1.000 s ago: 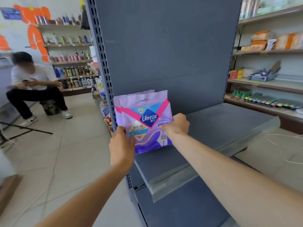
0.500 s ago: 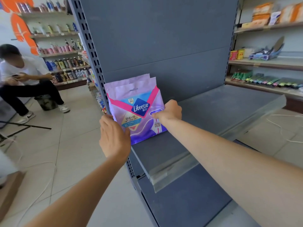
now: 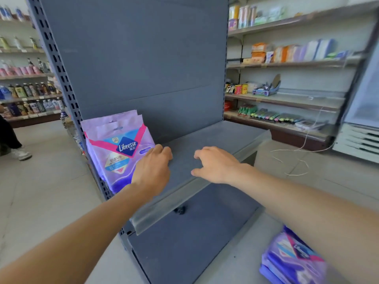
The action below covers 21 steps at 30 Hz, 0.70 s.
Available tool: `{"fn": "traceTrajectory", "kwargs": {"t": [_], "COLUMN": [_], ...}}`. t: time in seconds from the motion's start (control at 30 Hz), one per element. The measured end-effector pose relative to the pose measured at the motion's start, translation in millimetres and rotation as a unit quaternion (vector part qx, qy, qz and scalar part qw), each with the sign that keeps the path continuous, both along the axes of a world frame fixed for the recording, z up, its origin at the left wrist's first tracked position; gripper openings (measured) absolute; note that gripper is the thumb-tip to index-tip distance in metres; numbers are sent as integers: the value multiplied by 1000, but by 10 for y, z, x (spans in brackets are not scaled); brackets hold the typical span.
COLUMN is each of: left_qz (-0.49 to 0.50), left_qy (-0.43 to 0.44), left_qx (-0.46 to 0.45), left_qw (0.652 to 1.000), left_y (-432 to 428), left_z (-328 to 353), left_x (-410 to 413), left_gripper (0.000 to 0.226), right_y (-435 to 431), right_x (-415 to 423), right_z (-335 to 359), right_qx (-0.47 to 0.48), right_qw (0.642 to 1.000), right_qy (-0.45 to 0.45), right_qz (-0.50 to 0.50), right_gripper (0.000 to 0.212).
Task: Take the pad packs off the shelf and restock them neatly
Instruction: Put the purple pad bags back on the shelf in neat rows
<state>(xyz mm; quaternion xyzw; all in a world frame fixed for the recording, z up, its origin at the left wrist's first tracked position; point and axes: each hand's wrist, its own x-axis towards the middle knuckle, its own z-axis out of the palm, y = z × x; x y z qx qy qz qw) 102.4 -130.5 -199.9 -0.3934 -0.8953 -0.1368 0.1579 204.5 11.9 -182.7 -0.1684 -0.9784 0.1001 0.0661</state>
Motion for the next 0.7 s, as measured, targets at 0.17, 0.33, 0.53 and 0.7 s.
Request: {"fn": "traceTrajectory", "kwargs": {"t": [0.17, 0.33, 0.53, 0.7], "left_qz": [-93, -156, -162, -113], "left_qy": [-98, -225, -385, -497], "left_qx": [47, 20, -73, -113], "left_qw": [990, 962, 906, 853], "left_y": [810, 1722, 2656, 3090], "left_z": [-197, -775, -1831, -2713], "left_x": [642, 1308, 1849, 2017], "left_gripper": [26, 25, 26, 16], "right_y": [630, 1262, 1728, 1918], "right_x": [928, 1899, 2537, 2750], "right_z": [-338, -1014, -2199, -3085], "right_qx": [-35, -193, -318, -408], "right_qw": [994, 943, 856, 768], "right_qy": [-29, -2, -8, 6], "right_qz": [-101, -273, -407, -494], "right_gripper": [41, 35, 25, 30]}}
